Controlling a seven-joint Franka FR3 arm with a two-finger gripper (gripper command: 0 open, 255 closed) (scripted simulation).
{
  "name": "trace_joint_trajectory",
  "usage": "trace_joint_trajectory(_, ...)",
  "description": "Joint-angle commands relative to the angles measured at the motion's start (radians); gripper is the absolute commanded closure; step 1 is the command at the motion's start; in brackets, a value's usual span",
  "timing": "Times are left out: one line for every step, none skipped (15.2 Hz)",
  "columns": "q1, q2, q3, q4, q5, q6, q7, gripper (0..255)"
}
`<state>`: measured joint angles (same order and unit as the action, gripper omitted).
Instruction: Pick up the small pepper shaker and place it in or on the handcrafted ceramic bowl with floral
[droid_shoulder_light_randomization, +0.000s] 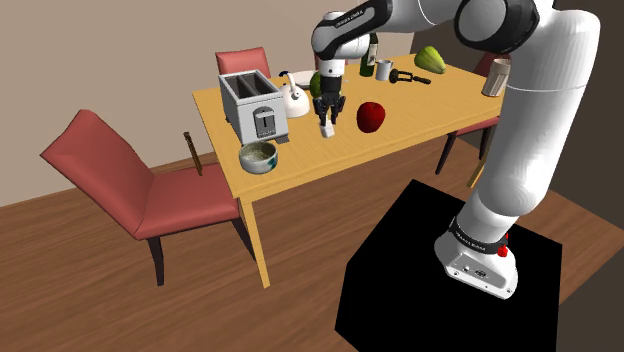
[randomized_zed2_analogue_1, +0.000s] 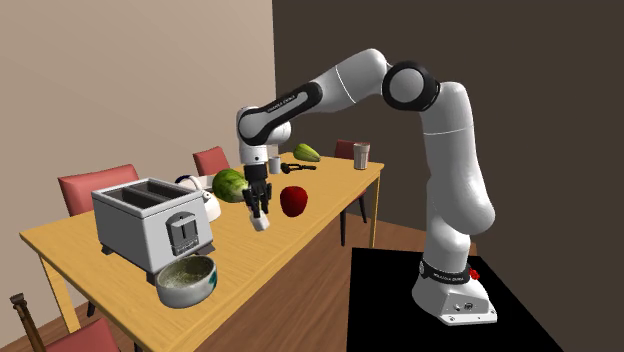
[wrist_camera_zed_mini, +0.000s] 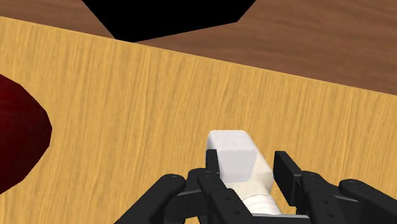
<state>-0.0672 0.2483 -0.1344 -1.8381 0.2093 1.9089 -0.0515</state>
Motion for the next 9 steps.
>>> trace_joint_trajectory(0.000, -0.005, 0.000, 0.021, -0.003, -0.025, 0.005, 255)
trace_joint_trajectory(0.000, -0.010, -0.001, 0.028, -0.004, -0.037, 0.008, 255)
trace_joint_trajectory(0.000, -0.014, -0.001, 0.036, -0.005, -0.049, 0.010, 255)
trace_joint_trajectory(0.000, -0.018, -0.001, 0.044, -0.007, -0.061, 0.012, 255)
trace_joint_trajectory(0.000, -0.022, -0.002, 0.052, -0.008, -0.073, 0.015, 255)
trace_joint_trajectory(0.000, -0.026, -0.002, 0.061, -0.009, -0.085, 0.017, 255)
trace_joint_trajectory(-0.001, -0.029, -0.002, 0.070, -0.010, -0.097, 0.019, 255)
trace_joint_trajectory(-0.001, -0.033, -0.003, 0.079, -0.011, -0.109, 0.021, 255)
trace_joint_trajectory(-0.001, -0.036, -0.003, 0.088, -0.012, -0.122, 0.023, 255)
